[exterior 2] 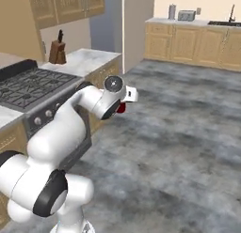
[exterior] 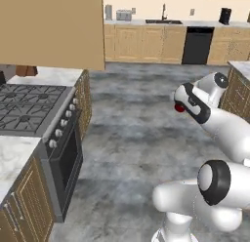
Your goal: Pick the can from the counter and place it in the open cabinet.
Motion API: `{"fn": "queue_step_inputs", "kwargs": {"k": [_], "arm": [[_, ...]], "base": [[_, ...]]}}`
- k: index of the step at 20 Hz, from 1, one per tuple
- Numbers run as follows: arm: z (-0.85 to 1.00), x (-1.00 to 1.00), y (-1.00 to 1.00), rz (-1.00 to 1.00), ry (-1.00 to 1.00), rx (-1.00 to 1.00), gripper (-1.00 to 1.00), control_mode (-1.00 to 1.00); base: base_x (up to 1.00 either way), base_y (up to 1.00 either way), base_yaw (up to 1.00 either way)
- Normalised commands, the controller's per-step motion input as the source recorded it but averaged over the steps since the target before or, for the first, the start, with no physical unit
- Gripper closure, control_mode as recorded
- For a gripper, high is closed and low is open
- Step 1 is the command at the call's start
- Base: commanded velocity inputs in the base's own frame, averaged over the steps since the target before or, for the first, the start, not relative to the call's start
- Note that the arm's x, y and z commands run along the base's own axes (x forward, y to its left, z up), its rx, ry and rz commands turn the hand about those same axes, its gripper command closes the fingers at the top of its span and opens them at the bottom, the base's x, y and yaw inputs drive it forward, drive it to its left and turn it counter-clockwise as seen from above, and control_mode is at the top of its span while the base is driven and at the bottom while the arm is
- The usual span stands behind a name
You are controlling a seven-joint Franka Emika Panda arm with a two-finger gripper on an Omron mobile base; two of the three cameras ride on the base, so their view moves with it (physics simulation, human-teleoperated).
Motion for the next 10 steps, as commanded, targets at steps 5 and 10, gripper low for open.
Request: {"fn": "queue_step_inputs", "kwargs": {"k": [5,10], "arm": [[0.0,0.0,0.0,0.0,0.0,0.0,1.0,1.0],[0.0,0.0,0.0,0.0,0.0,0.0,1.0,1.0]], "base": [[-0.22,-0.58,0.67],[-0.26,-0.38,0.75]]}}
